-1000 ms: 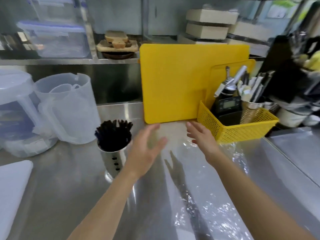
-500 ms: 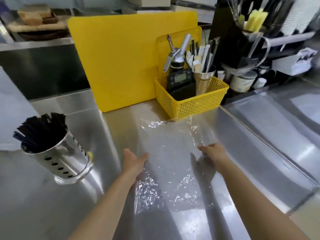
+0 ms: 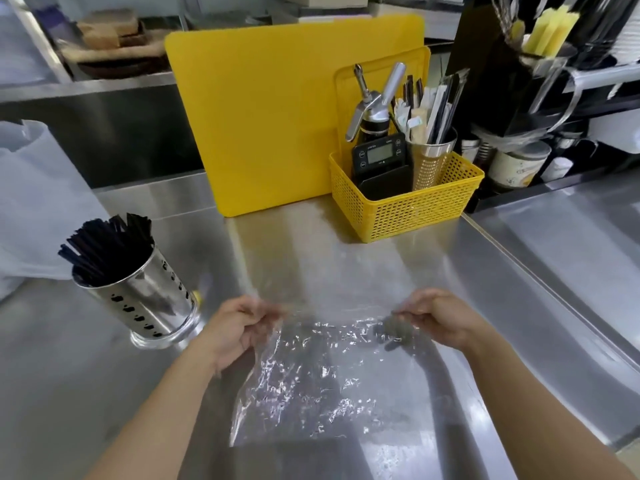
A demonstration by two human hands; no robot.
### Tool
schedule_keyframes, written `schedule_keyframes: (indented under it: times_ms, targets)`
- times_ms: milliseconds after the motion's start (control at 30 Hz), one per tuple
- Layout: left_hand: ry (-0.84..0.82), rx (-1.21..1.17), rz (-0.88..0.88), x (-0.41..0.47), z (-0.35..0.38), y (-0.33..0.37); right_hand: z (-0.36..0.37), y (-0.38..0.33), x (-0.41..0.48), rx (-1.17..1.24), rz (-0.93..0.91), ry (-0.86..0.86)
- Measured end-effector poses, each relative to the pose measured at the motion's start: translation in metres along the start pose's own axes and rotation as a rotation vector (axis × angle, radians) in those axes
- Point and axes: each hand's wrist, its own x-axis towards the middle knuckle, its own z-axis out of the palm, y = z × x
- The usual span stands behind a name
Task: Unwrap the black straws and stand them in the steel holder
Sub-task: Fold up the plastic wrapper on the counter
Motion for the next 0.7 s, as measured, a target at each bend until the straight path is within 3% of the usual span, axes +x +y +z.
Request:
schedule_keyframes:
  times_ms: [67, 200, 300, 367, 467, 567, 700]
  targets:
    - [0.035, 0.128, 0.064, -0.004, -0.003, -0.004, 0.008, -0.002, 0.001, -0.059, -0.028, 0.001]
    - [0.05, 0.388, 0.221, -0.007, -0.013, -0.006, 0.021, -0.008, 0.003, -0.453, -0.144, 0.004]
    - [-0.033, 0.531, 0.278, -0.013, -0.017, 0.001, 0.033, -0.018, 0.005, -0.502, -0.28, 0.015]
    - [-0.099, 0.599, 0.295, -0.02, -0.012, 0.008, 0.043, -0.026, 0.006, -0.523, -0.303, -0.103]
    - [-0.179, 0.652, 0.353, -0.028, -0.002, 0.017, 0.065, -0.031, 0.002, -0.6, -0.084, -0.483]
    - [-0.143, 0.549, 0.42, -0.033, 0.001, 0.025, 0.089, -0.028, -0.003, -0.81, 0.04, -0.686]
    - [-0.103, 0.177, 0.469, -0.044, -0.017, 0.038, 0.1, -0.032, -0.009, -0.747, -0.113, -0.571]
